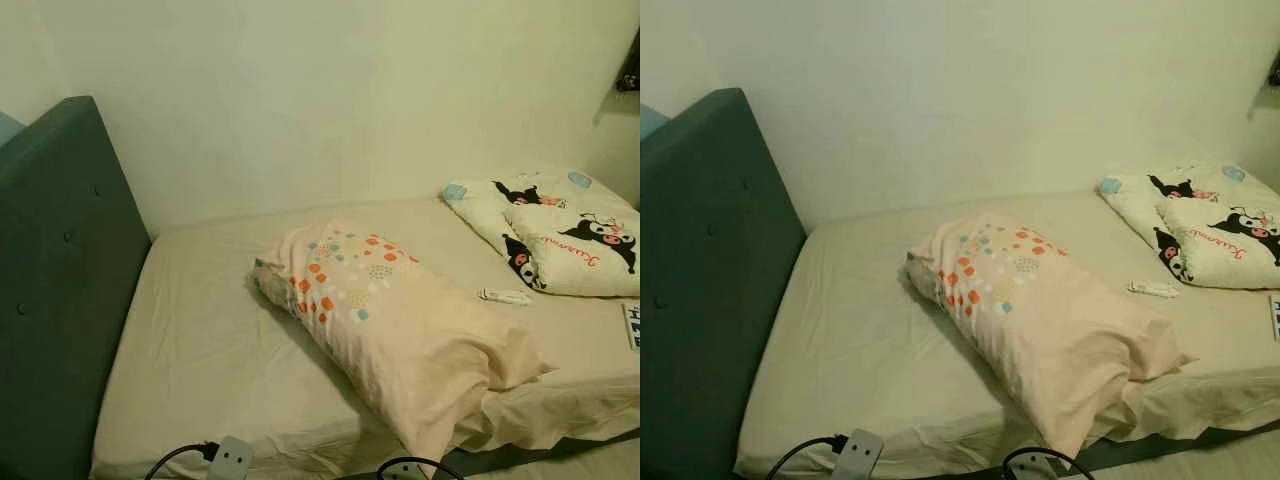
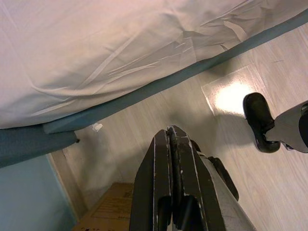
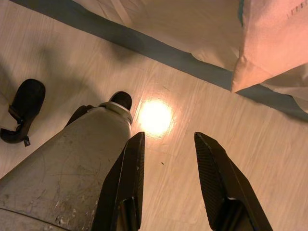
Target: Clean up the room
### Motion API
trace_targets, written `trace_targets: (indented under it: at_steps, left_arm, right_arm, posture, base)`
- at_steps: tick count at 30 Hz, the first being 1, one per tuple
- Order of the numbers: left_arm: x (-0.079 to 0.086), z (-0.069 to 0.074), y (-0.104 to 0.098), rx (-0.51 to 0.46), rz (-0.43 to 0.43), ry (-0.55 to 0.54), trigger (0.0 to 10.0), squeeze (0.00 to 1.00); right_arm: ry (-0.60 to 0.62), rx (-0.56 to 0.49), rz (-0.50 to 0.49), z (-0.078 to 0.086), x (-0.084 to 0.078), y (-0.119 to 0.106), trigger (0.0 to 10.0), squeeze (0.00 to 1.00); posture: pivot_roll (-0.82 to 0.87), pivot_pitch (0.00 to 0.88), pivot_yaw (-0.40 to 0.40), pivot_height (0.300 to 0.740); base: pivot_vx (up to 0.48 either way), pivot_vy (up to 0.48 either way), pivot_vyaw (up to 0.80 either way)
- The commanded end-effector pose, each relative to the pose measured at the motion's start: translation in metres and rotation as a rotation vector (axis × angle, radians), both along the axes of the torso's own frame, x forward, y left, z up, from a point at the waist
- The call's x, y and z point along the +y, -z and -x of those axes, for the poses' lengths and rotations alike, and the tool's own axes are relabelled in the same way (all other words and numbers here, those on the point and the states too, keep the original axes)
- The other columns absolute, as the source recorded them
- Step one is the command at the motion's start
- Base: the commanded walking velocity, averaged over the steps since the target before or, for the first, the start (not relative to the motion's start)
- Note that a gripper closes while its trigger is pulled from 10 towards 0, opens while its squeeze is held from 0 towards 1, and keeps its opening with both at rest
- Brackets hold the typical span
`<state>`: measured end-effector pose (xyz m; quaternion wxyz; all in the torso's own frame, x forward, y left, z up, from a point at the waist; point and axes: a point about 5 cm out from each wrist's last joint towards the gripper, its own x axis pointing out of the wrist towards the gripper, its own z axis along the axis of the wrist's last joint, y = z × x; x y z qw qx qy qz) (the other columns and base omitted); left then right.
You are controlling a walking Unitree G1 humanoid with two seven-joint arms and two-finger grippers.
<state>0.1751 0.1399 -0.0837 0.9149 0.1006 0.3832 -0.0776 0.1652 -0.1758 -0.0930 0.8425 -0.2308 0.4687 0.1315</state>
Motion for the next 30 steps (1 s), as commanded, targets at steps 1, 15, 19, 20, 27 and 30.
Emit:
trace_targets:
  at_steps: [1,15,19,20,27,30]
  left_arm:
    - [0.0051,0.0033,0.0021,0.019,-0.025,0.015,10.0,0.0]
    - [0.009,0.0061,0.0041,0.043,-0.05,0.007,10.0,0.0]
    - [0.0092,0.0062,0.0042,0.045,-0.052,0.009,10.0,0.0]
    - [0.0093,0.0061,0.0042,0.045,-0.054,0.011,10.0,0.0]
    - [0.0093,0.0058,0.0041,0.046,-0.056,0.011,10.0,0.0]
    - [0.01,0.0063,0.0043,0.047,-0.058,0.01,10.0,0.0]
  right_arm:
    - [-0.023,0.002,-0.001,0.0015,0.004,0.0009,10.0,0.0]
    - [-0.03,0.002,0.002,0.0019,0.0032,0.001,10.0,0.0]
    - [-0.03,0.003,0.001,0.0022,0.0035,0.0011,10.0,0.0]
    - [-0.031,0.003,0.001,0.0025,0.0038,0.0012,10.0,0.0]
    - [-0.034,0.003,0.002,0.002,0.0046,0.0011,10.0,0.0]
    - [-0.036,0.001,0.001,0.0013,0.0052,0.0009,10.0,0.0]
  posture:
    - [-0.06,0.0,0.014,0.727]
    - [-0.06,0.0,0.015,0.727]
    - [-0.06,0.0,0.015,0.727]
    - [-0.06,0.0,0.016,0.727]
    - [-0.06,0.0,0.015,0.727]
    - [-0.06,0.0,0.015,0.727]
  base:
    - [0.0,0.0,0.0]
    - [0.0,0.0,0.0]
    - [0.0,0.0,0.0]
    - [0.0,0.0,0.0]
    - [0.0,0.0,0.0]
    - [0.0,0.0,0.0]
